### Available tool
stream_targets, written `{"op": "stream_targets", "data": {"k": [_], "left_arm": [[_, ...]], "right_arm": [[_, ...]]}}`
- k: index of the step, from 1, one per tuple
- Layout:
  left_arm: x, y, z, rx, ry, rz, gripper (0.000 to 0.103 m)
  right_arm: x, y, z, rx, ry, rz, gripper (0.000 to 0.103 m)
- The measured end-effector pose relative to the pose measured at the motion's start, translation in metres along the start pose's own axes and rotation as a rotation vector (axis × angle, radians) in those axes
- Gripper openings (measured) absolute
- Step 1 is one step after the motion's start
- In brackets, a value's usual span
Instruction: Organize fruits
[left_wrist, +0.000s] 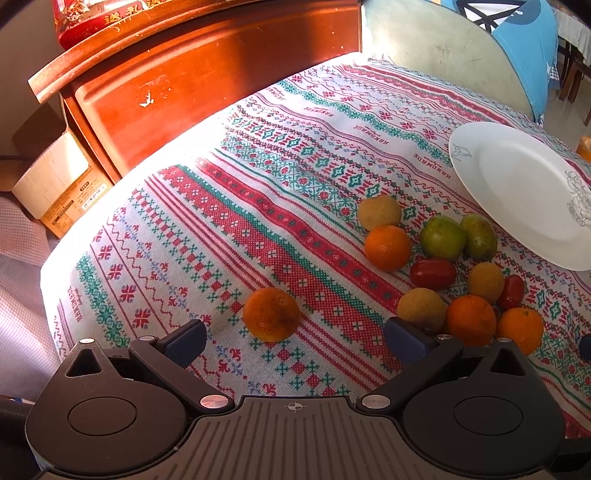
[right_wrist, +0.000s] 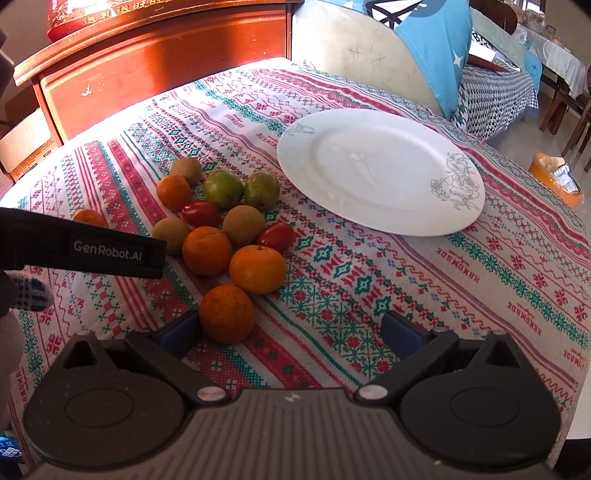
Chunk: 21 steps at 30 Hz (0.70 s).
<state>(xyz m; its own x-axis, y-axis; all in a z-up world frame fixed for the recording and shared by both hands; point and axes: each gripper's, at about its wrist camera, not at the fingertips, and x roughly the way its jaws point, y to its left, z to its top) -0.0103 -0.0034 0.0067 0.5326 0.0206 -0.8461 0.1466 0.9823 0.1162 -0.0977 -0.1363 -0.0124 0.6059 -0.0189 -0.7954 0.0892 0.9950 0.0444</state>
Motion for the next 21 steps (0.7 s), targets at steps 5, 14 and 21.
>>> {"op": "stream_targets", "data": {"k": [5,14,21], "left_arm": [[-0.003,-0.002,-0.003,0.002,0.015,0.007,0.103],[-0.009,-0.001,-0.01,0.001,0.038,0.012,0.103],[-0.017,0.002,-0.015,-0.018,0.05,0.004,0.103]], "right_arm": [[-0.009,-0.007,0.004,0.057,-0.017,-0.009,0.102],[-0.017,-0.021,0.011,0.127,-0.017,-0.034,0.102],[-0.014,-0.026,0.012,0.149,0.004,-0.06,0.102]]}}
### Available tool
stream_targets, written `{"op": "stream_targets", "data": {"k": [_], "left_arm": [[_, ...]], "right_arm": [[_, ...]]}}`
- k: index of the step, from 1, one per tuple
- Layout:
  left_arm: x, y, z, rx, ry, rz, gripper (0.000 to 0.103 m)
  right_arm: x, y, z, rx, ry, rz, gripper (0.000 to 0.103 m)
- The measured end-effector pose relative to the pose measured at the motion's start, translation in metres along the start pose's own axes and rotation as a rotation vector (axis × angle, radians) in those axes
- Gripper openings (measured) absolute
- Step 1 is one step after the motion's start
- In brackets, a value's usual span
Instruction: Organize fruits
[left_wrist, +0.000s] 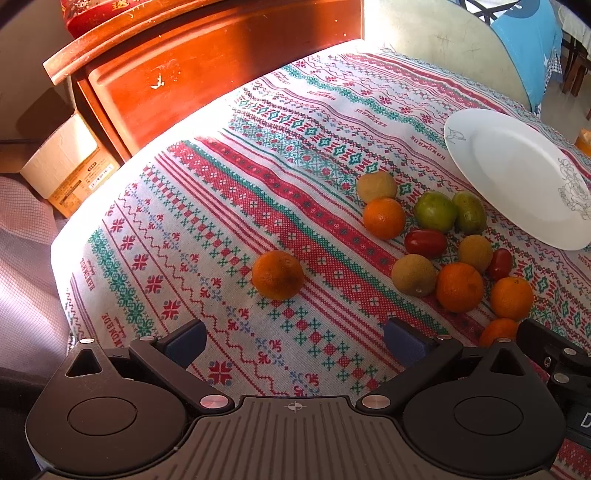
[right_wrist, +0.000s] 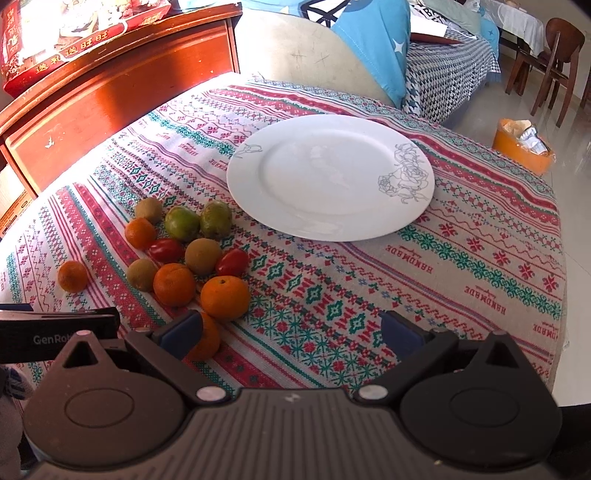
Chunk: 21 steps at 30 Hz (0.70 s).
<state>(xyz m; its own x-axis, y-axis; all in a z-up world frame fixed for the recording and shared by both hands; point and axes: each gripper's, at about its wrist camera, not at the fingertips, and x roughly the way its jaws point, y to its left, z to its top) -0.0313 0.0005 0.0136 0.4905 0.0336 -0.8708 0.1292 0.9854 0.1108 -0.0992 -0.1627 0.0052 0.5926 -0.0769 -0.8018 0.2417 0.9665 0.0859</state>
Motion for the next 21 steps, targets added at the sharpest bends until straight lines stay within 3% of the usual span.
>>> {"op": "stream_targets", "data": {"k": [21], "left_arm": [[-0.011,0.001,-0.004,0.004,-0.006,0.008,0.102]], "right_arm": [[0.006,-0.002,0.002,0.022,0.035,-0.044,0.1]]}}
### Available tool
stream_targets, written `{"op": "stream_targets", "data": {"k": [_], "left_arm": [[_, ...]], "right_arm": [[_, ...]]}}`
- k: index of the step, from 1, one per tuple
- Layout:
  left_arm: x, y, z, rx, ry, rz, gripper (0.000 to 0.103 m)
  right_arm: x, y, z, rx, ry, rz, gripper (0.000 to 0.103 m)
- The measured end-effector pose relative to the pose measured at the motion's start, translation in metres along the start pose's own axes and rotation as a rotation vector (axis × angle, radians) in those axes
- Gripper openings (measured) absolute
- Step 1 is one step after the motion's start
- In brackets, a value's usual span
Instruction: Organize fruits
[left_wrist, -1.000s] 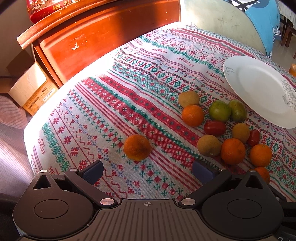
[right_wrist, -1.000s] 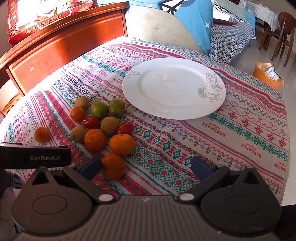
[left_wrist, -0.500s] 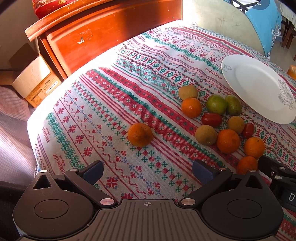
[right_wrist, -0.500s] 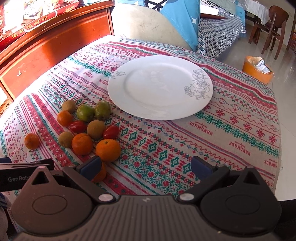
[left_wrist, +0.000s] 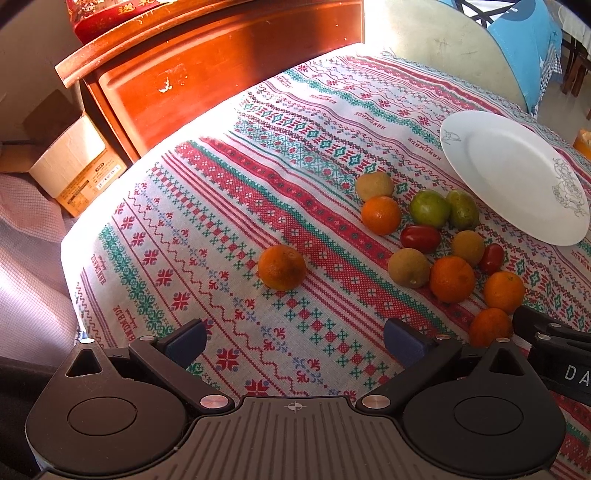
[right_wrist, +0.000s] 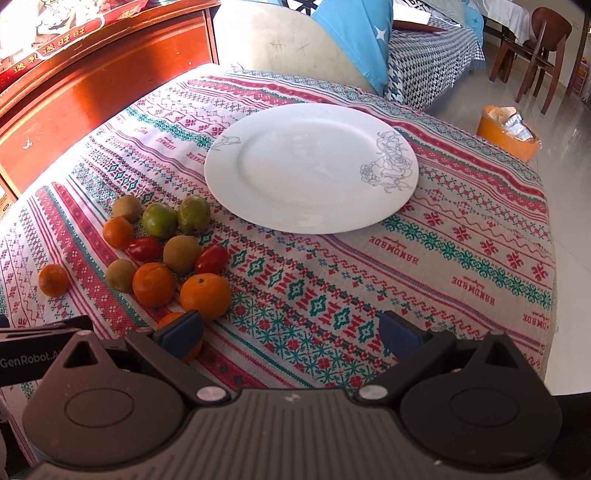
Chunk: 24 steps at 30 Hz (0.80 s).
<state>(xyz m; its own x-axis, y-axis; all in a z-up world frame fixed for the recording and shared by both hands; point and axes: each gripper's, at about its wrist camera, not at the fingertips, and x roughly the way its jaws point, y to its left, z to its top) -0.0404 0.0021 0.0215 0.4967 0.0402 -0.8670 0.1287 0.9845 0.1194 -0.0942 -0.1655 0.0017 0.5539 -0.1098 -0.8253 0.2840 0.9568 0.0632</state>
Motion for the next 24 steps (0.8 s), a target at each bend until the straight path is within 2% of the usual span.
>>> {"op": "stream_targets", "data": {"k": [24], "left_arm": [[-0.0031,0.0013,0.0002,-0.01,-0.008,-0.007,0.102]], "right_arm": [[-0.0018,-0.0011,-0.0007,-0.008,-0.002,0.008,0.1]]}}
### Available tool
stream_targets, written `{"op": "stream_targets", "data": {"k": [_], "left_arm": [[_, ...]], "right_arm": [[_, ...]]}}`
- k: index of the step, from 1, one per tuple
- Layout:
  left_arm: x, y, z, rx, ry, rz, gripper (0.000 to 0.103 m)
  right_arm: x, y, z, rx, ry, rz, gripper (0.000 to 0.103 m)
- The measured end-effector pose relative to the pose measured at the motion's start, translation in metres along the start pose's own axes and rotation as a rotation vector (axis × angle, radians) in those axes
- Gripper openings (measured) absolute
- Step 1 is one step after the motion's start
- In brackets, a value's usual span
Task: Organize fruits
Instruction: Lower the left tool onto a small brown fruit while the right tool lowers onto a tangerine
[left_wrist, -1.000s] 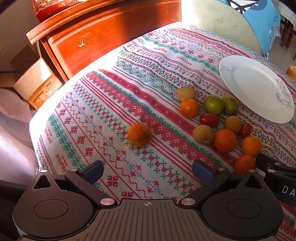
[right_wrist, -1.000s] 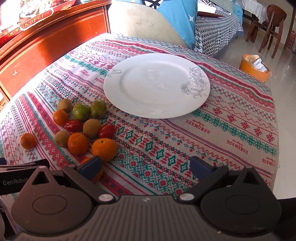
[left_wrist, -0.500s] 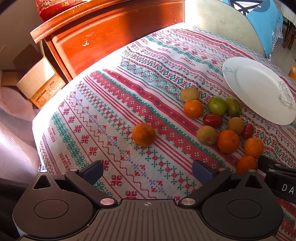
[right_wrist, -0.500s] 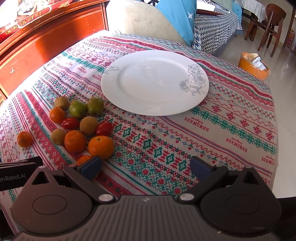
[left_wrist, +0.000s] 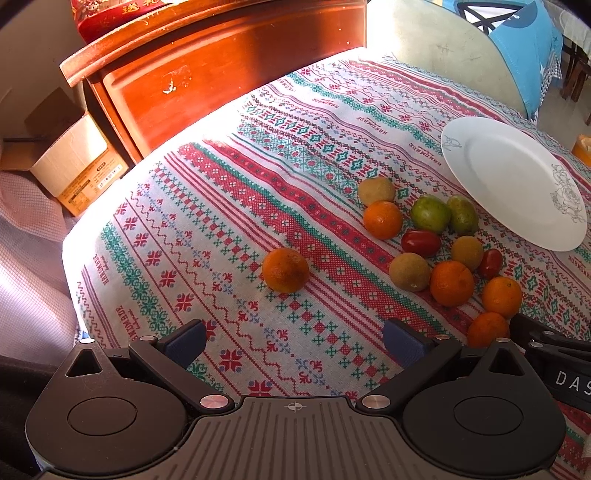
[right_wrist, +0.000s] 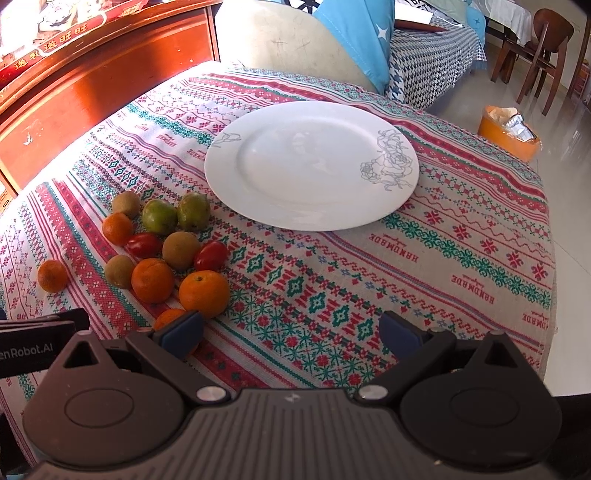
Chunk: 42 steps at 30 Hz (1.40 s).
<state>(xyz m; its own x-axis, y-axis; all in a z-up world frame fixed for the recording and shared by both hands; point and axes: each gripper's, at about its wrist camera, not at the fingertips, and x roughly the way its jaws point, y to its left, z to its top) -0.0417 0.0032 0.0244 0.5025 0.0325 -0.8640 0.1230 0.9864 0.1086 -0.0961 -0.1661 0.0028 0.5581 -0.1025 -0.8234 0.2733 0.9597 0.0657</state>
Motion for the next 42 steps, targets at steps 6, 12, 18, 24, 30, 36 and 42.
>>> {"op": "stream_targets", "data": {"k": [6,12,18,24,30,36,42], "left_arm": [[-0.001,-0.002,-0.001,0.008,-0.004,0.0,0.102],[-0.002,0.0,-0.001,0.006,-0.01,-0.007,0.102],[-0.002,0.0,-0.001,0.008,-0.016,-0.015,0.101],[-0.001,0.002,0.0,0.003,-0.021,-0.024,0.098],[-0.001,0.009,0.001,-0.016,-0.032,-0.035,0.094],[-0.001,0.014,0.003,-0.032,-0.047,-0.051,0.088],[-0.001,0.019,0.004,-0.058,-0.066,-0.089,0.079]], "right_arm": [[-0.004,-0.005,-0.001,0.002,-0.024,0.03,0.1],[-0.01,-0.012,-0.005,-0.002,-0.063,0.086,0.094],[-0.014,-0.013,-0.012,-0.036,-0.092,0.16,0.084],[-0.015,-0.013,-0.019,-0.041,-0.101,0.243,0.071],[-0.017,-0.008,-0.023,-0.06,-0.116,0.296,0.059],[-0.014,-0.001,-0.026,-0.076,-0.111,0.342,0.051],[-0.007,0.012,-0.029,-0.118,-0.107,0.354,0.037]]}}
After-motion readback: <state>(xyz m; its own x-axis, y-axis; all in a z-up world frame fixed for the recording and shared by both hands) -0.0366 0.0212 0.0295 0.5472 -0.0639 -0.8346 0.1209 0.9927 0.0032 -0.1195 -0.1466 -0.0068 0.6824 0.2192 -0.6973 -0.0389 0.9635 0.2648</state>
